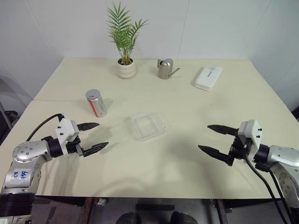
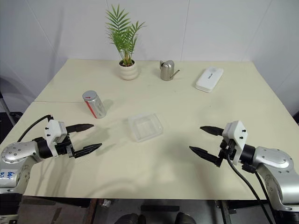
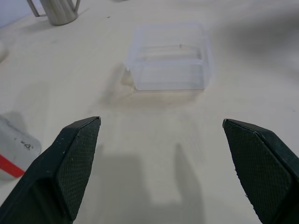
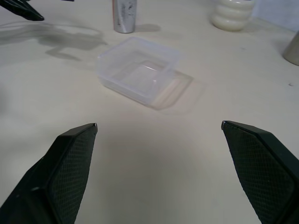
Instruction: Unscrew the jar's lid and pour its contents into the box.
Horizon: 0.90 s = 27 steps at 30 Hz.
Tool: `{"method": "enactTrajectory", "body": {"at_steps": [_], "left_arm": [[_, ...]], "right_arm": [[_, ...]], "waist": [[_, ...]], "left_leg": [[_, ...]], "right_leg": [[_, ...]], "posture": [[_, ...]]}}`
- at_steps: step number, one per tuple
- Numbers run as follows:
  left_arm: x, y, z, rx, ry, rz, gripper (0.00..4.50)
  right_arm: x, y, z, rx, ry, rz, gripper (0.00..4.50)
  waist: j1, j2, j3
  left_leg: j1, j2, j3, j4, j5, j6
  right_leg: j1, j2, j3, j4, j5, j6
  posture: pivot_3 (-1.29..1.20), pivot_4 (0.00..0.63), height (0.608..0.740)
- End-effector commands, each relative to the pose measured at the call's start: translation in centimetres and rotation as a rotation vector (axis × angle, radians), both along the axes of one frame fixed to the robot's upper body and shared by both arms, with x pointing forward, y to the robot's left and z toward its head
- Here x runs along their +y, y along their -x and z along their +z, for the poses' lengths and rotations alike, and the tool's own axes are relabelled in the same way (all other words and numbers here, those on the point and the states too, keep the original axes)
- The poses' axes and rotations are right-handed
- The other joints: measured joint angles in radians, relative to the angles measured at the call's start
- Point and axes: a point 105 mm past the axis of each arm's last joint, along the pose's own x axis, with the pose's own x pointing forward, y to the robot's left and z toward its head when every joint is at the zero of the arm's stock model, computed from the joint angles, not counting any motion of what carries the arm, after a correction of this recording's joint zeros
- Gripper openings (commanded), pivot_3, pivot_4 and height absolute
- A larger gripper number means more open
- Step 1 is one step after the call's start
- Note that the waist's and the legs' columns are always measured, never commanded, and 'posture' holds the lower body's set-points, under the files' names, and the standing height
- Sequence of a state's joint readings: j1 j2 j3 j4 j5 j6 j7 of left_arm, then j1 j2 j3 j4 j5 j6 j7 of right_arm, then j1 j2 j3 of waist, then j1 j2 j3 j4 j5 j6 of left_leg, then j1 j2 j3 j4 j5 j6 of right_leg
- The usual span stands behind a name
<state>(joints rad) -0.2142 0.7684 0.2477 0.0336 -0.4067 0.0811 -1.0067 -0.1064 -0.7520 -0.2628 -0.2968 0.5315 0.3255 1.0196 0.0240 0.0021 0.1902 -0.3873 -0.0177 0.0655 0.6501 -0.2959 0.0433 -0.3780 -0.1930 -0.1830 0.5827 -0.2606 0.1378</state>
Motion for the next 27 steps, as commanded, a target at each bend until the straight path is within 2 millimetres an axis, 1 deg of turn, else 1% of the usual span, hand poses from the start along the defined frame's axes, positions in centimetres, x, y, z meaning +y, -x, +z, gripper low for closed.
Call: {"method": "enactTrajectory", "body": {"at_steps": [1, 4, 7, 10, 12, 14, 16, 17, 21, 23, 27], "left_arm": [[0.1, 0.3, 1.4, -0.075, -0.002, 0.023, 4.47], [0.6, 0.5, 1.2, -0.092, 0.021, 0.096, 4.47], [1.7, 0.5, 1.0, -0.109, 0.076, 0.233, 4.47], [2.9, -0.1, 0.5, -0.154, 0.142, 0.436, 4.47], [3.3, -1.1, 0.0, -0.182, 0.212, 0.586, 4.47], [3.5, -1.8, -0.3, -0.197, 0.263, 0.675, 4.47], [3.1, -2.9, -0.7, -0.193, 0.301, 0.72, 4.47], [2.7, -3.7, -1.0, -0.191, 0.32, 0.743, 4.47], [2.0, -6.1, -1.0, -0.197, 0.343, 0.768, 4.47], [1.6, -7.2, -1.0, -0.196, 0.341, 0.769, 4.47], [1.3, -9.2, -0.1, -0.224, 0.335, 0.757, 4.47]], "right_arm": [[0.5, -0.1, 0.5, -0.026, -0.002, 0.048, 4.5], [0.9, -0.7, 0.4, -0.029, -0.006, 0.069, 4.5], [2.1, -1.5, 1.2, -0.057, -0.038, 0.107, 4.5], [3.8, -2.6, 2.5, -0.083, -0.091, 0.139, 4.5], [5.4, -3.3, 3.3, -0.096, -0.127, 0.16, 4.5], [6.9, -3.7, 4.0, -0.104, -0.162, 0.182, 4.5], [8.3, -4.0, 4.2, -0.095, -0.175, 0.197, 4.5], [9.2, -4.2, 4.2, -0.091, -0.173, 0.21, 4.5], [11.9, -4.4, 5.0, -0.115, -0.188, 0.256, 4.5], [12.6, -4.6, 5.2, -0.131, -0.197, 0.261, 4.5], [13.4, -4.8, 5.6, -0.149, -0.234, 0.255, 4.5]], "waist": [[0.0, 0.0, 0.0], [-0.003, 0.0, 0.0], [-0.009, 0.0, 0.0], [-0.008, 0.0, 0.0], [-0.004, 0.0, 0.0], [0.0, -0.001, 0.0], [0.004, -0.001, 0.0], [0.006, -0.001, 0.0], [0.002, -0.001, 0.0], [0.0, -0.001, 0.0], [-0.002, -0.002, 0.0]], "left_leg": [[0.0, 0.0, 0.0, 0.0, 0.0, 0.0], [0.0, 0.0, 0.0, 0.001, 0.0, 0.0], [0.001, 0.001, 0.001, 0.001, -0.001, -0.001], [0.001, 0.003, 0.0, 0.002, -0.001, -0.002], [0.001, 0.004, 0.0, 0.002, -0.001, -0.002], [0.001, 0.004, 0.0, 0.003, -0.001, -0.002], [0.0, 0.005, 0.0, 0.004, -0.001, -0.003], [0.0, 0.005, -0.001, 0.005, -0.001, -0.003], [-0.002, 0.005, 0.0, 0.007, -0.002, -0.002], [-0.002, 0.005, 0.0, 0.008, -0.002, -0.002], [-0.002, 0.005, 0.001, 0.008, -0.002, -0.003]], "right_leg": [[0.0, 0.0, 0.0, 0.0, 0.0, 0.0], [0.0, 0.0, 0.0, 0.0, 0.0, 0.0], [0.0, 0.001, 0.001, 0.0, 0.0, 0.0], [0.0, 0.003, 0.001, 0.001, 0.0, 0.0], [0.0, 0.004, 0.002, 0.001, 0.0, 0.0], [0.001, 0.004, 0.002, 0.002, 0.0, -0.001], [0.001, 0.005, 0.002, 0.001, 0.001, -0.001], [0.001, 0.006, 0.003, 0.001, 0.001, -0.001], [0.0, 0.007, 0.004, 0.002, 0.001, -0.001], [0.0, 0.007, 0.005, 0.002, 0.001, -0.001], [-0.001, 0.008, 0.005, 0.001, 0.001, -0.001]], "posture": [[0.0, 0.15, 0.74], [0.0, 0.15, 0.74], [0.0, 0.15, 0.74], [0.0, 0.15, 0.74], [0.0, 0.15, 0.74], [0.0, 0.15, 0.74], [0.0, 0.15, 0.74], [0.0, 0.15, 0.74], [0.0, 0.15, 0.74], [0.0, 0.15, 0.74], [0.0, 0.15, 0.74]]}}
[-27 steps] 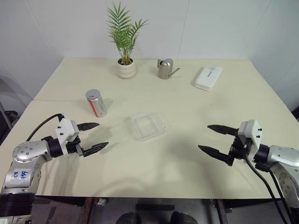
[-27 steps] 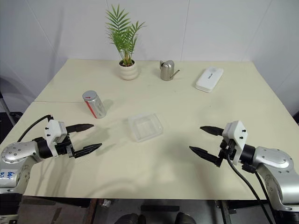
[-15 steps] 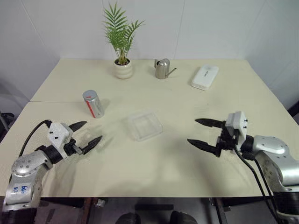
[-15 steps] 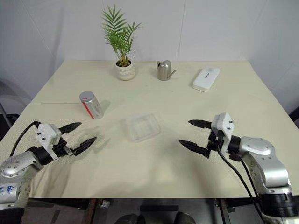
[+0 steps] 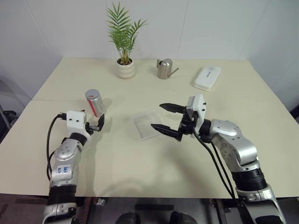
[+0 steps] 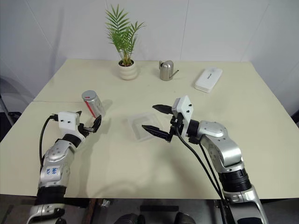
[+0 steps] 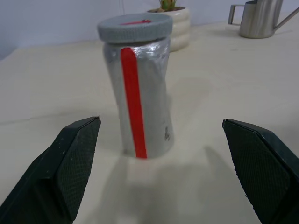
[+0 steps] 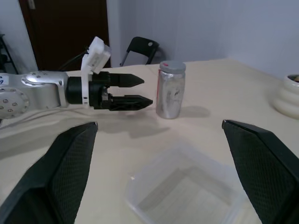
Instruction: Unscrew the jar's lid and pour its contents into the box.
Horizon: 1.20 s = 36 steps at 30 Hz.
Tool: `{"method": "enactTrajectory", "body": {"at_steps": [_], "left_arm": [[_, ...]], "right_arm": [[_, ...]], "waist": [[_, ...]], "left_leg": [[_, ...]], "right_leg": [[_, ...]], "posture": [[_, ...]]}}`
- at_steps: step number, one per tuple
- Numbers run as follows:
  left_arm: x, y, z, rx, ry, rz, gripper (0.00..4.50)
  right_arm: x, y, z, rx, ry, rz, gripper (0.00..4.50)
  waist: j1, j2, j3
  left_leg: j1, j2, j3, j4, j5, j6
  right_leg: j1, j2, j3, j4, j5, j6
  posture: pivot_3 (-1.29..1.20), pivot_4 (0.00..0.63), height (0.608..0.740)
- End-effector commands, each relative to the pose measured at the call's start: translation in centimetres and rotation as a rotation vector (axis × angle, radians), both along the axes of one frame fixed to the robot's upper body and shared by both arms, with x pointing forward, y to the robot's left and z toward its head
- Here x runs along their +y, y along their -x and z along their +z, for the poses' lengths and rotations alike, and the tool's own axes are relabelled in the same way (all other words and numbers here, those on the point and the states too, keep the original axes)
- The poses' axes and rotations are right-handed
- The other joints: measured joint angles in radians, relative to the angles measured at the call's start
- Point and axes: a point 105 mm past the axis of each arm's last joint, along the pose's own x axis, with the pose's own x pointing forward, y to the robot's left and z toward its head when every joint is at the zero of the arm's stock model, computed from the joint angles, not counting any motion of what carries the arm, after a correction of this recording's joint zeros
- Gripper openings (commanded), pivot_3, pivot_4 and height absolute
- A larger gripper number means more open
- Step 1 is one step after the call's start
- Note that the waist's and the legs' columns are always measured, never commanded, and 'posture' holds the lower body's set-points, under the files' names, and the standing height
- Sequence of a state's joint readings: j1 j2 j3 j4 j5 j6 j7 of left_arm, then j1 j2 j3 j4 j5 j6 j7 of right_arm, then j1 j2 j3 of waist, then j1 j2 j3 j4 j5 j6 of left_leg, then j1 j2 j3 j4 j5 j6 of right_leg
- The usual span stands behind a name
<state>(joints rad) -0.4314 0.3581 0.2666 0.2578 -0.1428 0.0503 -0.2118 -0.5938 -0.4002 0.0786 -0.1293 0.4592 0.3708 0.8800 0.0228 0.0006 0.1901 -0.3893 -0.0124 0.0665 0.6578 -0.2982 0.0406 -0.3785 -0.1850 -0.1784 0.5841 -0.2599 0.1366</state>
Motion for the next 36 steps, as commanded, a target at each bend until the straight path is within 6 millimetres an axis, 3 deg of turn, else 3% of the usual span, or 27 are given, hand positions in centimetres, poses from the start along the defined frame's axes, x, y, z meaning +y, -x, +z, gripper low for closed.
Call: {"method": "enactTrajectory", "body": {"at_steps": [1, 9, 18, 21, 27, 32, 36], "left_arm": [[0.3, -1.1, 1.5, -0.058, -0.04, 0.014, 4.47], [1.1, -3.5, 3.0, -0.074, -0.081, 0.041, 4.47], [1.6, -5.6, 2.7, -0.036, -0.02, 0.045, 4.47], [1.5, -5.9, 2.8, -0.042, -0.013, 0.04, 3.92], [1.5, -6.1, 3.1, -0.057, 0.016, 0.024, 2.05], [1.1, -4.9, 4.6, -0.132, -0.01, -0.091, 1.92], [-1.4, -1.6, 6.6, -0.155, -0.097, -0.343, 1.92]], "right_arm": [[0.6, 0.1, 1.4, -0.06, -0.034, -0.001, 4.5], [0.6, 0.0, 1.2, -0.059, -0.064, -0.033, 4.5], [0.3, 0.0, 1.2, -0.064, -0.082, -0.067, 4.5], [0.2, 0.0, 1.2, -0.066, -0.087, -0.076, 4.5], [0.2, 0.1, 0.9, -0.055, -0.099, -0.081, 4.5], [0.1, 0.1, 1.0, -0.049, -0.1, -0.083, 4.5], [0.3, -0.1, 2.4, -0.046, -0.112, -0.094, 4.5]], "waist": [[-0.001, 0.0, 0.0], [-0.003, 0.0, 0.0], [-0.007, -0.001, 0.0], [-0.012, -0.001, 0.0], [-0.025, -0.001, 0.0], [-0.031, -0.002, 0.001], [-0.046, -0.002, 0.001]], "left_leg": [[0.0, 0.0, 0.0, 0.0, 0.0, 0.0], [0.0, 0.0, 0.001, 0.0, 0.0, 0.0], [0.0, 0.0, 0.002, 0.001, 0.0, 0.0], [0.0, 0.0, 0.002, 0.0, 0.0, 0.0], [0.0, 0.0, 0.002, 0.0, 0.0, 0.0], [0.0, 0.0, 0.002, 0.0, 0.0, 0.0], [0.0, 0.001, 0.003, 0.0, 0.0, 0.0]], "right_leg": [[0.0, 0.0, 0.0, 0.0, 0.0, 0.0], [0.0, 0.001, 0.0, 0.0, 0.0, 0.0], [0.0, 0.001, 0.001, 0.0, 0.0, 0.0], [0.0, 0.001, 0.001, 0.0, 0.0, 0.0], [0.0, 0.001, 0.001, 0.0, 0.0, 0.0], [-0.001, 0.001, 0.001, 0.0, 0.0, 0.0], [-0.004, 0.001, 0.003, 0.002, 0.0, 0.0]], "posture": [[0.0, 0.15, 0.74], [0.0, 0.15, 0.74], [0.0, 0.15, 0.74], [0.0, 0.15, 0.74], [0.0, 0.15, 0.74], [0.0, 0.15, 0.74], [0.0, 0.15, 0.74]]}}
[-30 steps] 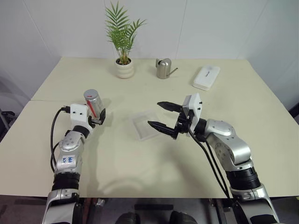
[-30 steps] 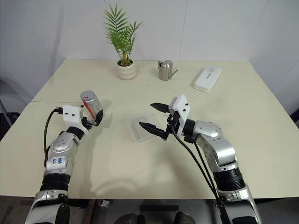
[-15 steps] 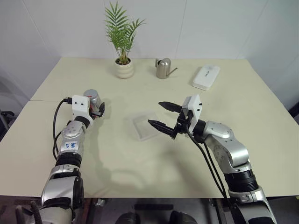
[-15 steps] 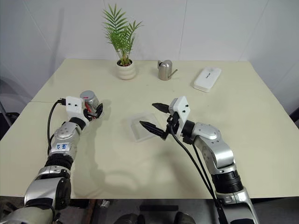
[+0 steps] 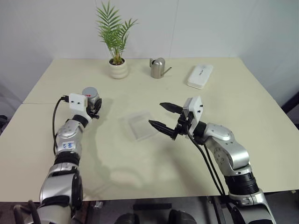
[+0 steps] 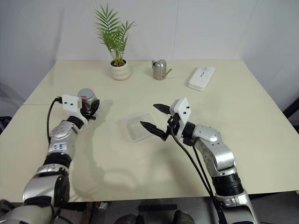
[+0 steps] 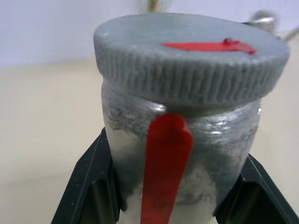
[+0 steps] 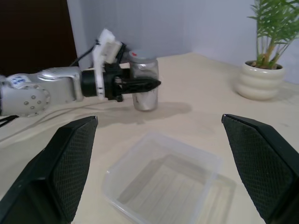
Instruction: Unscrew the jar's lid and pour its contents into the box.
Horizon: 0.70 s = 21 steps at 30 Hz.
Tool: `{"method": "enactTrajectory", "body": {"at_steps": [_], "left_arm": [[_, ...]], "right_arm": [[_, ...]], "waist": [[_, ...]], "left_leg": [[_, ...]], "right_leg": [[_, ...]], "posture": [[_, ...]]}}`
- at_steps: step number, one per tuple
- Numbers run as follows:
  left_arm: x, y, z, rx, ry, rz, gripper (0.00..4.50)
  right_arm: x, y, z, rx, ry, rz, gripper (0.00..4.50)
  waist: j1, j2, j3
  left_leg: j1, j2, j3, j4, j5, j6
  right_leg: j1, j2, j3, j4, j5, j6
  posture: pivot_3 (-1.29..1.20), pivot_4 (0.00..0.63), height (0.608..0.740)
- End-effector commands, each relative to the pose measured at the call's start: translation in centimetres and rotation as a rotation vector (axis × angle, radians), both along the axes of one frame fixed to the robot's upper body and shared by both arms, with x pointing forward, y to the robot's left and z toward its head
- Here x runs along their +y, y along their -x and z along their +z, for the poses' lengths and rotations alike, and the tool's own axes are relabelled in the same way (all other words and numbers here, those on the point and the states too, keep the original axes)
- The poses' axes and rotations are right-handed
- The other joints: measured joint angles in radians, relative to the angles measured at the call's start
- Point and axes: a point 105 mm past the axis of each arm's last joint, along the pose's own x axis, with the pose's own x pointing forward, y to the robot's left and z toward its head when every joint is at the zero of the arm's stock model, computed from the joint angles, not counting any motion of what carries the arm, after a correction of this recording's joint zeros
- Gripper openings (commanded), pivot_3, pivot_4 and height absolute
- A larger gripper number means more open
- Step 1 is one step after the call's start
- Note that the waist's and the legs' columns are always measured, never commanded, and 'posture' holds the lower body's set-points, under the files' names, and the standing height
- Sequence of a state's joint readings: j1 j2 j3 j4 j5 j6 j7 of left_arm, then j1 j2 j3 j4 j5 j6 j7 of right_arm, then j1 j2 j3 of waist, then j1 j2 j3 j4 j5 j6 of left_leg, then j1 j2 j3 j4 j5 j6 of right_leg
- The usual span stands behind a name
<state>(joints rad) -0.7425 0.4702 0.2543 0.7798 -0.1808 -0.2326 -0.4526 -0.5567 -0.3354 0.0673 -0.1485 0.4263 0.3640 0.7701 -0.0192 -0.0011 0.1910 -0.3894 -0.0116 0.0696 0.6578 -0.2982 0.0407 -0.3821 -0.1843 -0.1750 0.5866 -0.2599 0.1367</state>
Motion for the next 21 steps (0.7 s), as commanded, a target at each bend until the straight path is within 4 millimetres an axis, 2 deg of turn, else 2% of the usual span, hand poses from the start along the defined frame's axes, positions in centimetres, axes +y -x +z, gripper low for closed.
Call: {"method": "enactTrajectory", "body": {"at_steps": [1, 5, 9, 14, 21], "left_arm": [[-2.5, 3.3, 3.7, -0.059, -0.08, -0.244, 1.92], [-5.0, 8.0, 3.4, 0.073, -0.159, -0.509, 1.92], [-7.0, 10.5, 3.2, 0.133, -0.18, -0.667, 1.92], [-7.9, 10.7, 2.8, 0.158, -0.2, -0.701, 1.92], [-8.8, 10.8, 2.6, 0.161, -0.2, -0.733, 1.92]], "right_arm": [[0.5, 0.7, 3.2, -0.06, -0.043, 0.016, 4.5], [2.7, 1.6, 4.9, -0.033, -0.041, 0.083, 4.5], [5.3, 2.2, 5.3, 0.007, 0.001, 0.151, 4.5], [8.2, 3.3, 5.2, 0.036, 0.04, 0.26, 4.5], [9.5, 2.7, 4.3, 0.063, 0.069, 0.255, 4.5]], "waist": [[-0.008, 0.0, 0.0], [-0.011, 0.0, 0.0], [-0.005, 0.0, 0.0], [-0.006, 0.0, 0.0], [-0.008, 0.0, 0.0]], "left_leg": [[0.0, 0.0, 0.0, 0.0, 0.0, 0.0], [0.0, 0.001, 0.001, 0.0, 0.0, -0.001], [0.0, 0.003, 0.003, 0.0, 0.0, -0.002], [-0.001, 0.003, 0.005, 0.001, 0.001, -0.002], [-0.002, 0.003, 0.01, 0.0, 0.0, -0.002]], "right_leg": [[-0.001, 0.0, 0.001, 0.001, 0.0, 0.0], [-0.003, 0.001, 0.007, 0.003, 0.0, 0.0], [-0.005, 0.004, 0.014, 0.003, 0.0, 0.0], [-0.007, 0.004, 0.017, 0.005, 0.0, -0.001], [-0.011, 0.005, 0.018, 0.006, 0.0, -0.001]], "posture": [[0.0, 0.15, 0.74], [0.0, 0.15, 0.74], [0.0, 0.15, 0.74], [0.0, 0.15, 0.74], [0.0, 0.15, 0.74]]}}
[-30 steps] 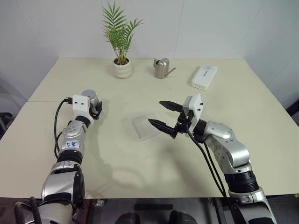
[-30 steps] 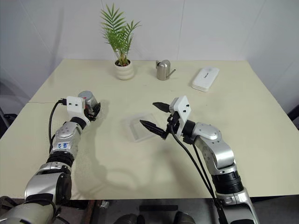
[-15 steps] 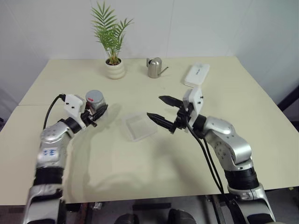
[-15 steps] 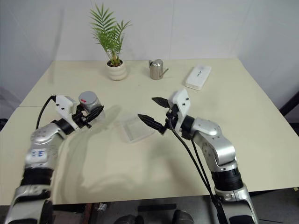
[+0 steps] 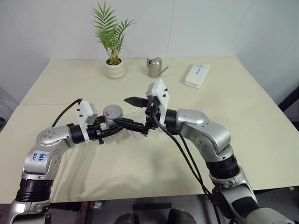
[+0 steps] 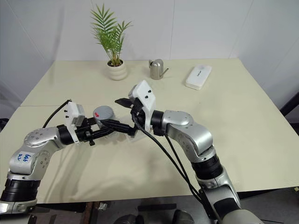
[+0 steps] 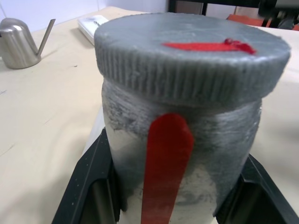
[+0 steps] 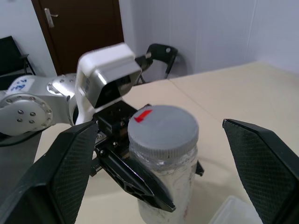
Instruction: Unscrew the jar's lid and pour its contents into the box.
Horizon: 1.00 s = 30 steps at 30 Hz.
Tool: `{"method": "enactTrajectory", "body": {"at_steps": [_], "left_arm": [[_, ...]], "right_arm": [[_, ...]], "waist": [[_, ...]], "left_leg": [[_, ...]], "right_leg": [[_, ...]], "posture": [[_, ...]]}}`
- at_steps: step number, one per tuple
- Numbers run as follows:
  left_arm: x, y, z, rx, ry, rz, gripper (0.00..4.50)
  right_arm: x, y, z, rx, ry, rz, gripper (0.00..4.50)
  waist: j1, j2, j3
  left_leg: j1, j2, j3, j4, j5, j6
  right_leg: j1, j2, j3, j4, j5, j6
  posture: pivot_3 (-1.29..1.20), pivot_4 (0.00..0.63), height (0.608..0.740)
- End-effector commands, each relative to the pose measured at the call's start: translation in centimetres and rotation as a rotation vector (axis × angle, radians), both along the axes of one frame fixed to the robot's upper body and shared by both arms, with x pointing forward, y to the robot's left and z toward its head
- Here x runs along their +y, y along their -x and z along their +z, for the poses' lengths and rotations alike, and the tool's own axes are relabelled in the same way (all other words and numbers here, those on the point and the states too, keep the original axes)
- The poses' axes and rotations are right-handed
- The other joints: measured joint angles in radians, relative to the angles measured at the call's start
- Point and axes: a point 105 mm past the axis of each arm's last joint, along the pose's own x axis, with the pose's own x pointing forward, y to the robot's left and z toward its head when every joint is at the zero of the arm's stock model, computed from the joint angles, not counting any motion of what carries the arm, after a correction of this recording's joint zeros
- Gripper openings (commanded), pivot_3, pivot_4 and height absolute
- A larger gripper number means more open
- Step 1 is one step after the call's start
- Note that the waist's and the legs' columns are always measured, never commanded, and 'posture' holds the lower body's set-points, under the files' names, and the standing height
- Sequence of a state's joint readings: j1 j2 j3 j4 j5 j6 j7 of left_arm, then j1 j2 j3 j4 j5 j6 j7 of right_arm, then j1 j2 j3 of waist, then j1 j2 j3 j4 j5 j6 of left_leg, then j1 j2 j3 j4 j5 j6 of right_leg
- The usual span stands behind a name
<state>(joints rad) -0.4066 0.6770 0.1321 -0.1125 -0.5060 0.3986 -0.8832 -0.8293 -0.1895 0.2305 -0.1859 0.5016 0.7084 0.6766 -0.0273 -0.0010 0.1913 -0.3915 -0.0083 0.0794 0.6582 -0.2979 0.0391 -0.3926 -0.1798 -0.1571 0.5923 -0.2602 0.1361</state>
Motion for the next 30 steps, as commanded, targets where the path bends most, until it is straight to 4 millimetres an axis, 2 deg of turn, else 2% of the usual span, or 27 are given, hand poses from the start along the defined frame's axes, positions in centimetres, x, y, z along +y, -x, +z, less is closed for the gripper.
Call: {"method": "enactTrajectory", "body": {"at_steps": [1, 7, 15, 18, 22, 26, 30], "left_arm": [[-0.9, 0.5, 0.9, -0.043, -0.001, -0.041, 1.92], [-1.7, 0.6, 0.8, -0.043, 0.005, -0.072, 1.92], [-2.1, 0.6, 0.8, -0.046, 0.011, -0.08, 1.92], [-2.2, 0.6, 0.8, -0.05, 0.016, -0.079, 1.92], [-2.3, 0.6, 1.0, -0.057, 0.032, -0.075, 1.92], [-2.6, 0.7, 1.2, -0.06, 0.048, -0.084, 1.92], [-3.7, 1.6, 1.9, -0.068, 0.085, -0.211, 1.92]], "right_arm": [[0.6, 0.1, 0.8, -0.036, -0.009, 0.01, 4.5], [1.4, -0.6, 0.8, -0.016, -0.026, 0.0, 4.5], [1.5, -1.0, 0.5, -0.004, -0.036, -0.003, 4.5], [1.5, -0.9, 0.5, 0.0, -0.038, 0.01, 3.86], [1.6, -0.5, 0.2, 0.007, -0.029, 0.036, 2.56], [1.5, -0.3, 0.0, 0.008, -0.019, 0.06, 2.53], [0.2, 1.4, 0.9, -0.059, 0.007, 0.265, 2.53]], "waist": [[0.0, 0.0, 0.0], [0.0, 0.0, 0.0], [-0.001, 0.0, 0.0], [0.0, 0.0, 0.0], [0.0, 0.0, 0.0], [0.0, 0.0, 0.0], [0.002, 0.0, 0.0]], "left_leg": [[0.0, 0.0, 0.0, 0.0, 0.0, 0.0], [0.0, 0.0, 0.001, -0.001, 0.0, 0.0], [0.0, 0.001, 0.002, -0.001, 0.0, 0.0], [0.0, 0.001, 0.002, -0.001, 0.0, 0.0], [0.0, 0.001, 0.002, -0.001, 0.0, 0.0], [0.0, 0.001, 0.002, -0.001, 0.0, 0.0], [0.0, 0.001, 0.002, -0.001, 0.0, 0.0]], "right_leg": [[0.0, 0.0, 0.0, 0.0, 0.0, 0.0], [-0.001, 0.0, 0.0, -0.001, 0.0, 0.0], [-0.001, 0.0, 0.0, -0.001, 0.0, 0.0], [-0.001, 0.0, 0.0, -0.001, 0.0, 0.0], [-0.001, 0.0, 0.0, -0.001, 0.0, 0.0], [-0.001, 0.0, 0.0, -0.001, 0.0, 0.0], [-0.001, 0.0, 0.0, -0.001, 0.0, 0.0]], "posture": [[0.0, 0.15, 0.74], [0.0, 0.15, 0.74], [0.0, 0.15, 0.74], [0.0, 0.15, 0.74], [0.0, 0.15, 0.74], [0.0, 0.15, 0.74], [0.0, 0.15, 0.74]]}}
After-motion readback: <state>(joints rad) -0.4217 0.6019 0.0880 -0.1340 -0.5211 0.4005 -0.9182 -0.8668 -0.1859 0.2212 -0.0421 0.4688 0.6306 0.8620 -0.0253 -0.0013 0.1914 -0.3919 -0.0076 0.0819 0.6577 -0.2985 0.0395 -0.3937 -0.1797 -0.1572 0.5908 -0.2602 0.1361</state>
